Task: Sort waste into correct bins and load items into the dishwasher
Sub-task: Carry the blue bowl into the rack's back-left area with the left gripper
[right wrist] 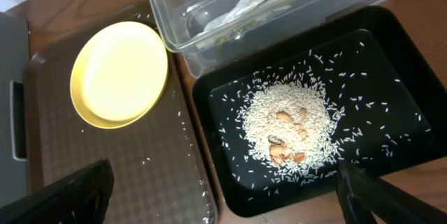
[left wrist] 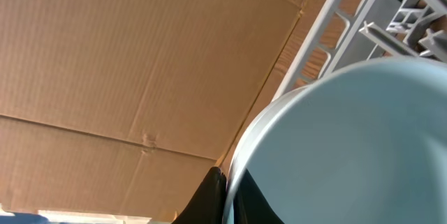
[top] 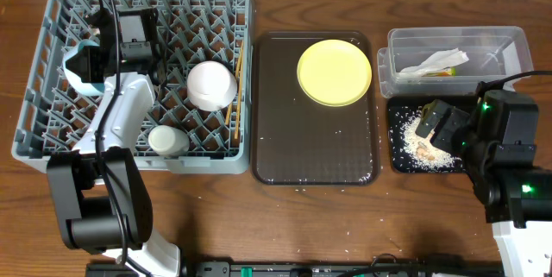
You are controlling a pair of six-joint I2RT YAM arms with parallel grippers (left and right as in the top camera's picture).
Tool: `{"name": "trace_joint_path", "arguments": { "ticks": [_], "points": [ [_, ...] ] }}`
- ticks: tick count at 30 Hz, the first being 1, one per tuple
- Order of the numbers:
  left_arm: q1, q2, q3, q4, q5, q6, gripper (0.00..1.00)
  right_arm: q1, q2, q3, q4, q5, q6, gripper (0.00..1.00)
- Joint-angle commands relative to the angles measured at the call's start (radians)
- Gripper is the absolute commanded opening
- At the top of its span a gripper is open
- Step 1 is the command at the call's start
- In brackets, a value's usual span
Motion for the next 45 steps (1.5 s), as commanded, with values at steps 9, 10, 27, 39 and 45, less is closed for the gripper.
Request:
{"name": "trace_joint_path", "arguments": {
  "ticks": [9, 10, 27, 39, 45],
  "points": [
    [-0.003, 0.029, -0.033, 0.003, -0.037, 0.019, 0.07, -0.01, 0.0, 0.0, -0.001, 0.011, -0.003, 0.99],
    [-0.003, 0.034, -0.048, 0.006, -0.037, 0.019, 0.07, -0.01, 0.0, 0.0, -0.001, 0.01, -0.003, 0.99],
    [-0.085, 0.037, -0.07, 0.032, -0.003, 0.019, 0.07, -0.01, 0.0, 0.0, -0.001, 0.01, -0.003, 0.99],
    [-0.098, 0.037, -0.07, 0.026, -0.018, 0.018, 0.08, -0.01, 0.0, 0.0, -0.001, 0.01, -0.003, 0.99],
    [-0.068, 0.037, -0.07, 0.028, -0.09, -0.024, 0.08, -0.01, 0.0, 0.0, -0.001, 0.01, -0.003, 0.99]
  ]
}}
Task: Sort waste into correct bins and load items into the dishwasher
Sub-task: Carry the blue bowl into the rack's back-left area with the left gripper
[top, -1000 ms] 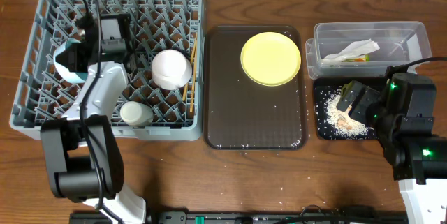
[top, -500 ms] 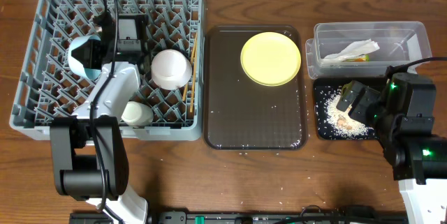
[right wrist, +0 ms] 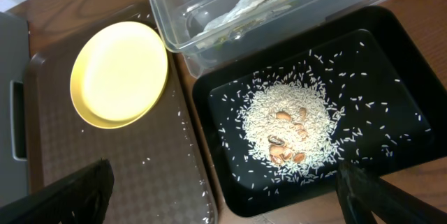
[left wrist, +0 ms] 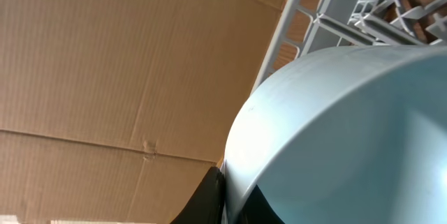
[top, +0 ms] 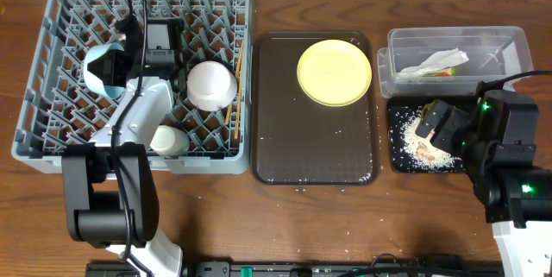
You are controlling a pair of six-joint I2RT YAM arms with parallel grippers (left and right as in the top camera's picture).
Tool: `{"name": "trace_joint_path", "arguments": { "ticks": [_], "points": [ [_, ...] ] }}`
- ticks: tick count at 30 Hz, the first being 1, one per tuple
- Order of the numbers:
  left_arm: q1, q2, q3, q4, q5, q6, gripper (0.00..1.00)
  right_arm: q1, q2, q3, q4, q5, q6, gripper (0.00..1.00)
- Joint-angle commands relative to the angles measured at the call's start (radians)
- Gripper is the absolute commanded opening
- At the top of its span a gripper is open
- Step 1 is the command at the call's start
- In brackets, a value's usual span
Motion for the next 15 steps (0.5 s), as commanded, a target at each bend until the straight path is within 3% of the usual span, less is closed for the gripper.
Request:
{"name": "trace_joint_path", "arguments": {
  "ticks": [1, 11, 15],
  "points": [
    [0.025, 0.015, -0.01, 0.002, -0.042, -0.04, 0.08, -0.01, 0.0, 0.0, -0.001, 0.01, -0.003, 0.99],
    [0.023, 0.015, -0.01, 0.029, 0.075, -0.048, 0.08, -0.01, 0.0, 0.0, -0.001, 0.01, -0.003, 0.99],
    [0.01, 0.015, -0.01, 0.068, 0.042, -0.006, 0.08, -0.01, 0.0, 0.0, -0.001, 0.01, -0.003, 0.99]
  ]
}}
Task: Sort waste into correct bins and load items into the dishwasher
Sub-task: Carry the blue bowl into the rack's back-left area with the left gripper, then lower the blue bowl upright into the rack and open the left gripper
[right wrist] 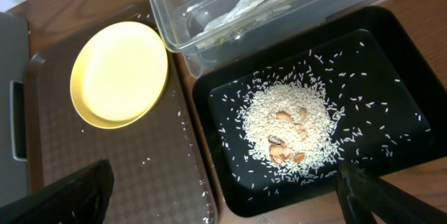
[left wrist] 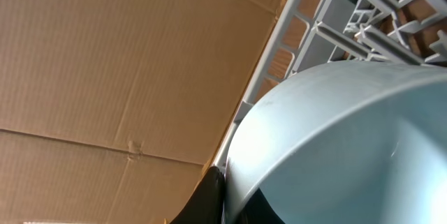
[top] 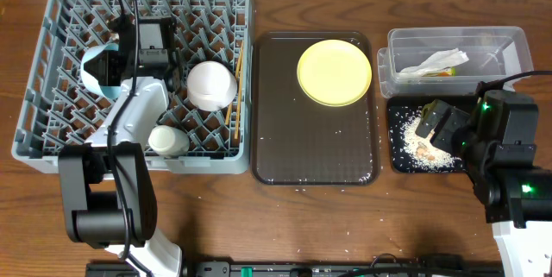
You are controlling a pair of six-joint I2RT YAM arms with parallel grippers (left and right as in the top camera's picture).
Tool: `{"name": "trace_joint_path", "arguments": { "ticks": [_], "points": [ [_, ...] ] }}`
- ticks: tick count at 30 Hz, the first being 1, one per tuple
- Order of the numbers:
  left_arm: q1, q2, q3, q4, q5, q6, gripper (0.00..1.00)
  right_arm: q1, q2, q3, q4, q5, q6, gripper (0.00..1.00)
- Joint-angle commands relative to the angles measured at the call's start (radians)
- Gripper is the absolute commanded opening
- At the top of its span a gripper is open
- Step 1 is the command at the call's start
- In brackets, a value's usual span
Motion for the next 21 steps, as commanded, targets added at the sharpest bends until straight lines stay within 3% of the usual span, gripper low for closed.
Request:
{"name": "trace_joint_path", "arguments": {
  "ticks": [1, 21],
  "points": [
    [-0.013, 0.015, -0.01, 0.05, -0.034, 0.025, 0.08, -0.01, 0.0, 0.0, -0.001, 0.01, -0.003, 0.99],
    [0.05, 0.018, -0.01, 0.073, -0.111, 0.103, 0.07, -0.01, 0.0, 0.0, -0.001, 0.01, -0.003, 0.99]
  ]
}}
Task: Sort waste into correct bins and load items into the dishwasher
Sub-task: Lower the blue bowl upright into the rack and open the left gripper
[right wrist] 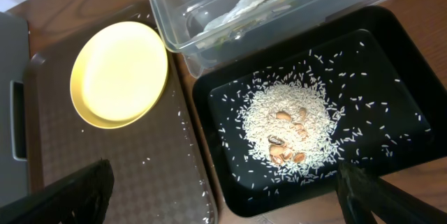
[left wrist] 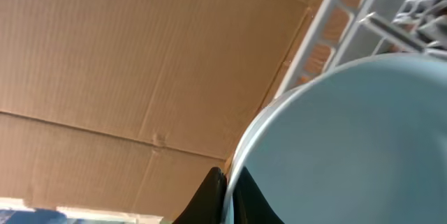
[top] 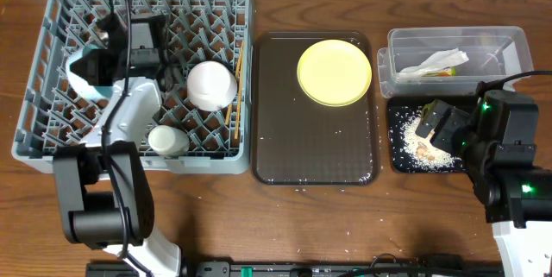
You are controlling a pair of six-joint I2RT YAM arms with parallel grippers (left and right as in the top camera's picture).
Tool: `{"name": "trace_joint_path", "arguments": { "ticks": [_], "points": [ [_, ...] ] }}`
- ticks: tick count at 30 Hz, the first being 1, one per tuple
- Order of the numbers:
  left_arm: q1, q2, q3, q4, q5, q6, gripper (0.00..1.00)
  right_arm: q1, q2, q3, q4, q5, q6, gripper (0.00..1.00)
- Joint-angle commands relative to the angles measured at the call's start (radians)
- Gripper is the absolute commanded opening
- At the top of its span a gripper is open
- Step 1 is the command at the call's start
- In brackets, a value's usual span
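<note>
My left gripper is shut on the rim of a light blue bowl, held tilted over the left part of the grey dish rack. In the left wrist view the bowl fills the right side, and its edge is pinched between the dark fingers. A white bowl and a pale cup sit in the rack. A yellow plate lies on the brown tray. My right gripper hangs open over the black tray of rice.
A clear bin with a crumpled wrapper stands behind the black tray. A thin wooden stick lies along the rack's right side. Rice grains are scattered on the brown tray and on the table's front edge.
The left gripper and the blue bowl have shifted left over the rack, and the bowl's tilt has changed. The right arm has not moved.
The left gripper held the blue bowl at the rack's left side. Then bowl and gripper stood further right, near the white bowl, then a little back to the left. Now they are at the left again. The right gripper stayed open over the rice tray.
</note>
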Motion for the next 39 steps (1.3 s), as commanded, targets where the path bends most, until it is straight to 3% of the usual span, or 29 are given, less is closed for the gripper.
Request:
{"name": "trace_joint_path", "arguments": {
  "ticks": [1, 10, 17, 20, 32, 39],
  "points": [
    [-0.004, 0.019, -0.008, 0.009, -0.024, 0.014, 0.07, -0.01, 0.0, 0.0, -0.001, 0.01, -0.003, 0.99],
    [-0.083, 0.136, -0.008, 0.014, -0.042, 0.015, 0.07, -0.01, 0.0, 0.0, -0.001, 0.01, -0.003, 0.99],
    [-0.08, 0.134, -0.008, 0.26, -0.139, 0.285, 0.07, -0.01, 0.0, 0.0, -0.001, 0.01, -0.003, 0.99],
    [-0.08, 0.134, -0.008, 0.282, -0.17, 0.321, 0.07, -0.01, 0.0, 0.0, -0.001, 0.01, -0.003, 0.99],
    [-0.076, 0.134, -0.008, 0.251, -0.227, 0.309, 0.07, -0.01, 0.0, 0.0, -0.001, 0.01, -0.003, 0.99],
    [-0.096, 0.134, -0.014, 0.157, -0.183, 0.195, 0.08, -0.01, 0.0, 0.0, -0.001, 0.01, -0.003, 0.99]
  ]
}}
